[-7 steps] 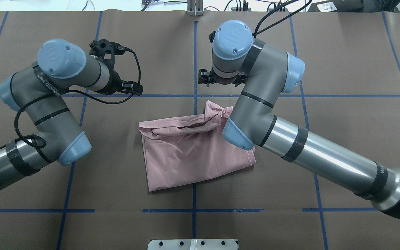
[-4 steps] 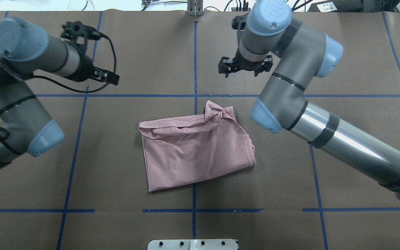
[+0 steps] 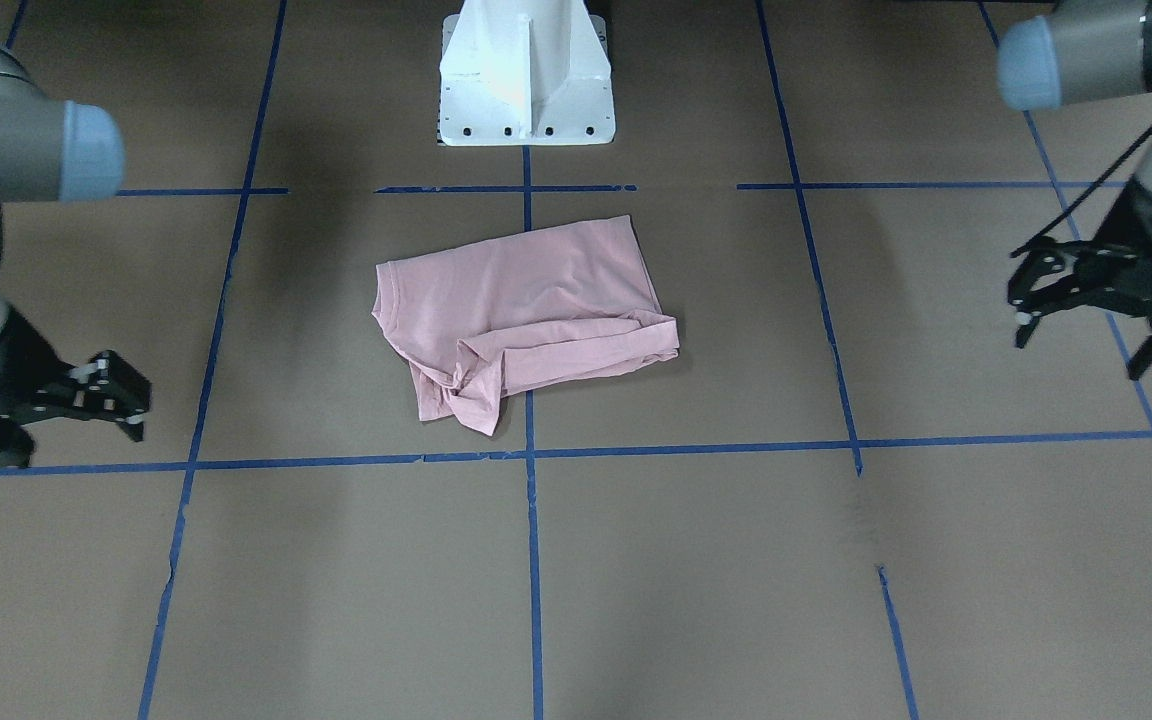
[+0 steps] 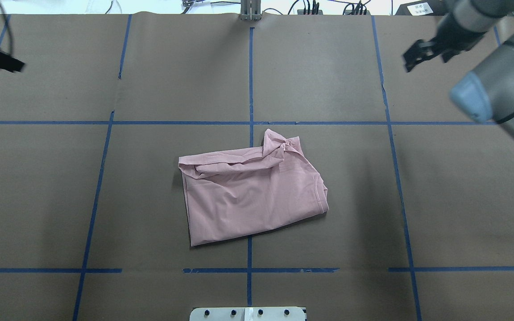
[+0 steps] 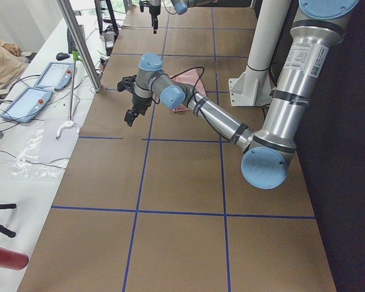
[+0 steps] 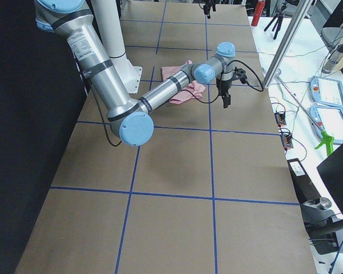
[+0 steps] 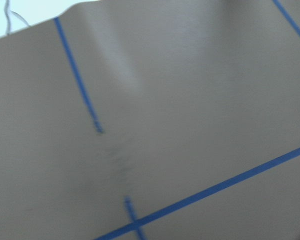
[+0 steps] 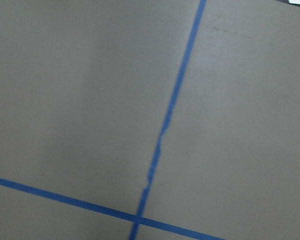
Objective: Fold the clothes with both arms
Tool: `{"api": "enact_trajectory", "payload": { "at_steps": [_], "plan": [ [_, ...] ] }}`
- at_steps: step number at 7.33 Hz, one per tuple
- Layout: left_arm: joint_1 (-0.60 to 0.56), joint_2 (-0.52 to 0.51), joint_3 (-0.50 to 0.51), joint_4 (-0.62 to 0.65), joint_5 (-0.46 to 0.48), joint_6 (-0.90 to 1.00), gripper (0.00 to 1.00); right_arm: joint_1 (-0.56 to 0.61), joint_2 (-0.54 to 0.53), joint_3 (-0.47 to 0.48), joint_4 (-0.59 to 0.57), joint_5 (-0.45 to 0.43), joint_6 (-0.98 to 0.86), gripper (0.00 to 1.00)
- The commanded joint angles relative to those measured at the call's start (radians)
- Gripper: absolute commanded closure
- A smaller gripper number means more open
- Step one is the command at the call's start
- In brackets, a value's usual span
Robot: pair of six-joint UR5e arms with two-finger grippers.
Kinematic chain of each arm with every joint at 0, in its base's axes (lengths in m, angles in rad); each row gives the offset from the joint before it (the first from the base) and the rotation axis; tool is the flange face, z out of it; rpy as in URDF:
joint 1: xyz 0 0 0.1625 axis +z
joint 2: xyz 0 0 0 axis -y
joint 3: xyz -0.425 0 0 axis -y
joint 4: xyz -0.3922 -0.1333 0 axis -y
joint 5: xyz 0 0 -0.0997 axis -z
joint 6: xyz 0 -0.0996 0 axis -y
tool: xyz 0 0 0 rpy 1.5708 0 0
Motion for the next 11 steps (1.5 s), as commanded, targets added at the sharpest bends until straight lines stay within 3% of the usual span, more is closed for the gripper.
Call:
{"api": "enact_trajectory", "payload": {
  "at_steps": [1,2,3,4,6,7,9,11],
  "plan": [
    [-0.224,0.102,0.008,0.020,-0.090,0.230,0.00,0.203,-0.180,0.006,-0.017,0.142,-0.307,0.00],
    [-0.258,0.208,-0.012,0.005,-0.079,0.222,0.00,0.262,-0.342,0.022,0.022,0.143,-0.431,0.00],
    [-0.263,0.233,0.019,0.003,-0.078,0.210,0.00,0.296,-0.460,0.020,0.082,0.140,-0.455,0.00],
    [-0.271,0.239,0.034,0.005,-0.073,0.211,0.00,0.335,-0.511,0.019,0.090,0.128,-0.459,0.00],
    [-0.341,0.262,0.040,0.015,-0.105,0.229,0.00,0.388,-0.550,0.008,0.080,0.141,-0.459,0.00],
    [-0.347,0.305,0.042,0.017,-0.189,0.241,0.00,0.397,-0.537,0.019,0.025,0.149,-0.459,0.00],
    [-0.386,0.394,0.039,0.101,-0.252,0.367,0.00,0.461,-0.523,0.132,-0.182,0.134,-0.462,0.00],
    [-0.387,0.434,0.039,0.123,-0.280,0.367,0.00,0.475,-0.578,0.157,-0.157,0.134,-0.460,0.00]
  ]
}}
